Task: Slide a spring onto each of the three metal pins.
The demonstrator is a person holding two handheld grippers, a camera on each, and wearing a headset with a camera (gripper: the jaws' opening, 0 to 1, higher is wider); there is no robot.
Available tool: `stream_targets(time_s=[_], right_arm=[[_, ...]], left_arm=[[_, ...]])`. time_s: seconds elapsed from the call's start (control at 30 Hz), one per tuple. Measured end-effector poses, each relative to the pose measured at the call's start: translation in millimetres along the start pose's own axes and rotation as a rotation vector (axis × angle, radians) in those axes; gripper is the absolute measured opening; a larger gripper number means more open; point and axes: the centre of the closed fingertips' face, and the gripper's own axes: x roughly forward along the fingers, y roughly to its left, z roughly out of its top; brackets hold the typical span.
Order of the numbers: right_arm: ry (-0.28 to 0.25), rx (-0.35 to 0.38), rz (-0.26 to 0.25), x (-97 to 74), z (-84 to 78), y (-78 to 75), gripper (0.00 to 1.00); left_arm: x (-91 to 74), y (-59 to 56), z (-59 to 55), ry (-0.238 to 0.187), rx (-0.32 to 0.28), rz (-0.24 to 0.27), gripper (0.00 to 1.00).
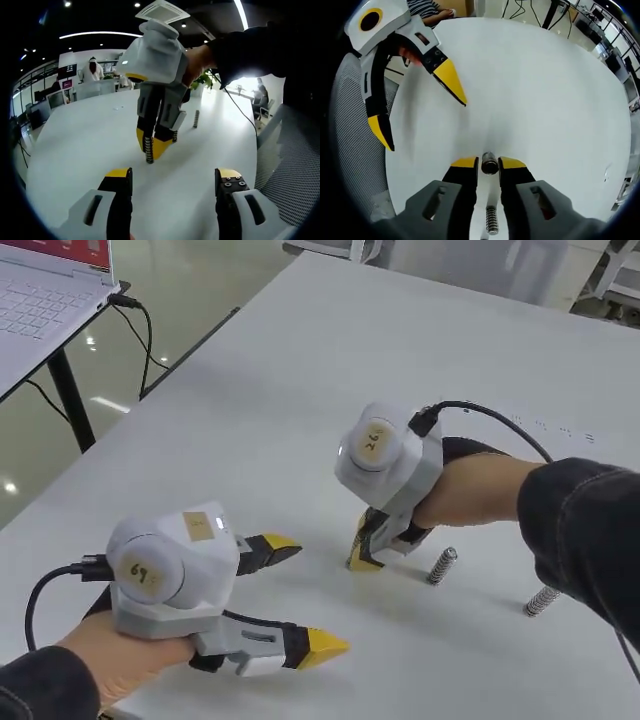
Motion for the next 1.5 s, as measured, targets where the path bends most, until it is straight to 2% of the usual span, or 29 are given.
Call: stream_targets(time_s=[0.5,0.7,1.13,1.5], right_arm=[[-0.040,0.051,-0.025,-17.7,-8.5,-4.9,0.26],[-0.054,0.064,-0.043,-26.4,-14.7,-5.9,0.28],[-0.072,0.125,-0.067,-40.7,-39.0,-6.0,0.31],[-0.093,0.167,-0.101,-48.2,-56.6,-10.0,0.41]], left_arm=[[0.8,-1.5,3.6,0.003,0.011,-0.005,0.66],[1.5,-1.6,8.9,0.000,0.021,-0.005,0.66],[2.5,-3.1,9.7,0.008,0.027,-0.009,0.66],[2.9,-3.9,9.0,0.022,0.032,-0.010,0.66]])
